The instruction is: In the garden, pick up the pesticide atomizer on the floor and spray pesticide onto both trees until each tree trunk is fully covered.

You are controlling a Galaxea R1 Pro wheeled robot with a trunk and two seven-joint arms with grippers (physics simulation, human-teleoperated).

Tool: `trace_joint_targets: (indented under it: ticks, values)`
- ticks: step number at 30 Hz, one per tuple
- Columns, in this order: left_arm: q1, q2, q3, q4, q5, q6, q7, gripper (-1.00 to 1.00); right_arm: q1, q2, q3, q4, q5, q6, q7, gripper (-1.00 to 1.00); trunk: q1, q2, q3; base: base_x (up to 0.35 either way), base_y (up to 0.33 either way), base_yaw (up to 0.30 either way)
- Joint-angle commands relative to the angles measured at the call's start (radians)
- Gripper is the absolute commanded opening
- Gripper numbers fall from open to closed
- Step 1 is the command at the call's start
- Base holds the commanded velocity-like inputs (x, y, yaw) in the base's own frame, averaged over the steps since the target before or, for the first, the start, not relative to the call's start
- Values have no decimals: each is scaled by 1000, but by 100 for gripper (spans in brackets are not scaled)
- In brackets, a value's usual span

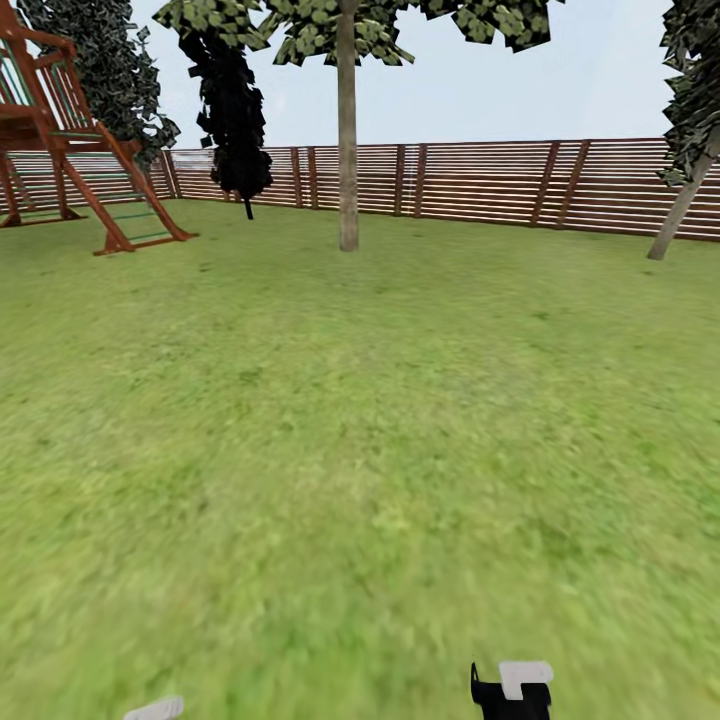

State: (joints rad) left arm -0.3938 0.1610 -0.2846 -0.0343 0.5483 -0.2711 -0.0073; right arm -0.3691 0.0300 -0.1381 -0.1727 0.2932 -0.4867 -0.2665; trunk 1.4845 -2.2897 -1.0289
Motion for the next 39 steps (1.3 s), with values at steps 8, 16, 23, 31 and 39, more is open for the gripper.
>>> trace_joint_targets:
  ticks: [8,16,23,31,39]
  values:
    - [0,0,-8,0,9,-3,-1,-100,-1,1,-8,1,11,-3,-3,100,0,0,-1,340,0,0]
    - [0,0,-8,0,9,-2,-1,-100,-1,1,-8,1,11,-3,-3,100,0,0,-1,340,0,0]
    - [0,0,-8,0,9,-2,-2,-100,-1,1,-8,1,11,-3,-3,100,0,0,-1,340,0,0]
    - [0,0,-8,1,9,-3,-1,-100,-1,1,-8,1,12,-3,-2,100,0,0,-1,340,0,0]
    - [0,0,-8,0,9,-3,-1,-100,-1,1,-8,1,12,-3,-2,100,0,0,-1,340,0,0]
